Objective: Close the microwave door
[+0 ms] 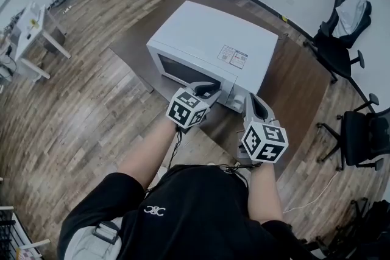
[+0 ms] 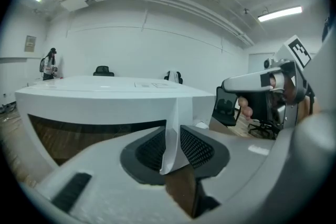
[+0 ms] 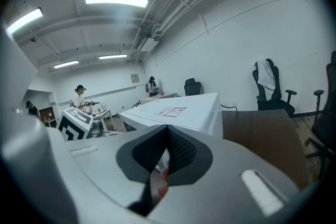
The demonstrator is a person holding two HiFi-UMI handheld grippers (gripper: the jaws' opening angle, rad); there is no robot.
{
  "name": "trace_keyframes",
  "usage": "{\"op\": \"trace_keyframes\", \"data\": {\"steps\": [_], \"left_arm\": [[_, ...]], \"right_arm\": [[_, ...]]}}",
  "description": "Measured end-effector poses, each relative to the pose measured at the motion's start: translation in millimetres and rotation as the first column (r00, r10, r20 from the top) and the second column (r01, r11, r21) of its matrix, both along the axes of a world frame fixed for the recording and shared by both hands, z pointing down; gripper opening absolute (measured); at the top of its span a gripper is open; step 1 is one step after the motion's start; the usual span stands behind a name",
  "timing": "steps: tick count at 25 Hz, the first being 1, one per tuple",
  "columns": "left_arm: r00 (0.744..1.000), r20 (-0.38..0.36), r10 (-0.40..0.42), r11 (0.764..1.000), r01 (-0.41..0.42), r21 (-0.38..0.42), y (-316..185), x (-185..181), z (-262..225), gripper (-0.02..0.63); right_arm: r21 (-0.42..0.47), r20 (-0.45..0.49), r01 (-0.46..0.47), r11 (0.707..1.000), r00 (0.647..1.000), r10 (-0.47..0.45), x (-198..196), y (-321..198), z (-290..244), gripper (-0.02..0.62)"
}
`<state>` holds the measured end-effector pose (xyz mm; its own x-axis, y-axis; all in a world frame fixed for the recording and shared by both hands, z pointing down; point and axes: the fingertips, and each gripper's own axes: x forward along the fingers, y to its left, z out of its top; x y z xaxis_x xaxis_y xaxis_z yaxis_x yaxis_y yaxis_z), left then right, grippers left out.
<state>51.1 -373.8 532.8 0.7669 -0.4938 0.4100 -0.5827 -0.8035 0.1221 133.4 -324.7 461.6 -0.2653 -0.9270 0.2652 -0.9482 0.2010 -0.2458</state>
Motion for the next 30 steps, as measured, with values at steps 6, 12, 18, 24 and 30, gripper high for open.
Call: {"op": "trace_keyframes", "data": {"steps": [6, 12, 18, 24, 30], "left_arm": [[0.987, -0.005, -0.159, 0.983, 0.159, 0.092, -3, -41, -32, 0.008], [0.958, -0.033, -0.286, 0.955, 0.288, 0.07, 9, -92, -57, 0.008], [0.922, -0.059, -0.383, 0.919, 0.386, 0.073, 25, -155, -80, 0.009], [0.882, -0.059, -0.467, 0.875, 0.471, 0.115, 38, -211, -94, 0.011], [0.836, -0.075, -0.544, 0.835, 0.548, 0.056, 42, -250, -90, 0.011]], "right_arm": [[0.021, 0.0, 0.023, 1.0, 1.0, -0.023, -39, -2, -6, 0.006], [0.033, -0.026, 0.059, 0.998, 0.998, -0.058, -86, -5, -8, 0.006], [0.063, -0.08, 0.108, 0.992, 0.991, -0.103, -139, -16, -15, 0.006], [0.1, -0.088, 0.165, 0.981, 0.984, -0.157, -192, -15, -27, 0.006], [0.09, -0.115, 0.198, 0.976, 0.976, -0.187, -219, -10, -27, 0.005]]}}
